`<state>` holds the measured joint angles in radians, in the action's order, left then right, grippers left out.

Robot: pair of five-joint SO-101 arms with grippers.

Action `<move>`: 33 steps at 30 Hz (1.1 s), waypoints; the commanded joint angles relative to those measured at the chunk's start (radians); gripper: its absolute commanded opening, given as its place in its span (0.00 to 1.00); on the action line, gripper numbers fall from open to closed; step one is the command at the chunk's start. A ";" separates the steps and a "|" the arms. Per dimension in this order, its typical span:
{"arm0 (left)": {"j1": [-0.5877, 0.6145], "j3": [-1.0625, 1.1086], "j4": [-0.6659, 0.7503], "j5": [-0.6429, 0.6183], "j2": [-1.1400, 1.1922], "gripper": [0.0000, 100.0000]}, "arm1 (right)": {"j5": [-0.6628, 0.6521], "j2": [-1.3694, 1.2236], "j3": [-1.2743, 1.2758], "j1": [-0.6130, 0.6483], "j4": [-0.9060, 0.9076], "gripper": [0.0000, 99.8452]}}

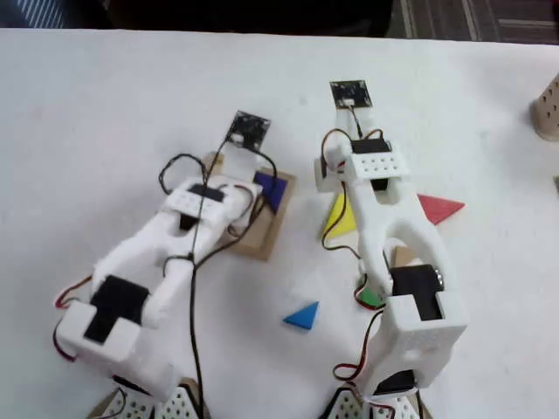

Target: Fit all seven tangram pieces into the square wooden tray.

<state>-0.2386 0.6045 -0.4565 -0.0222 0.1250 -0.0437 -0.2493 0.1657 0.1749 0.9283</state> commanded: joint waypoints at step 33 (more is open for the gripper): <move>-0.047 -0.110 -0.124 -0.187 -0.001 0.02 | 0.002 0.018 -0.054 -0.007 0.001 0.02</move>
<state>-0.2585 0.4572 -0.5746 -0.2186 0.2463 -0.0437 -0.2493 0.1657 0.1749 0.9283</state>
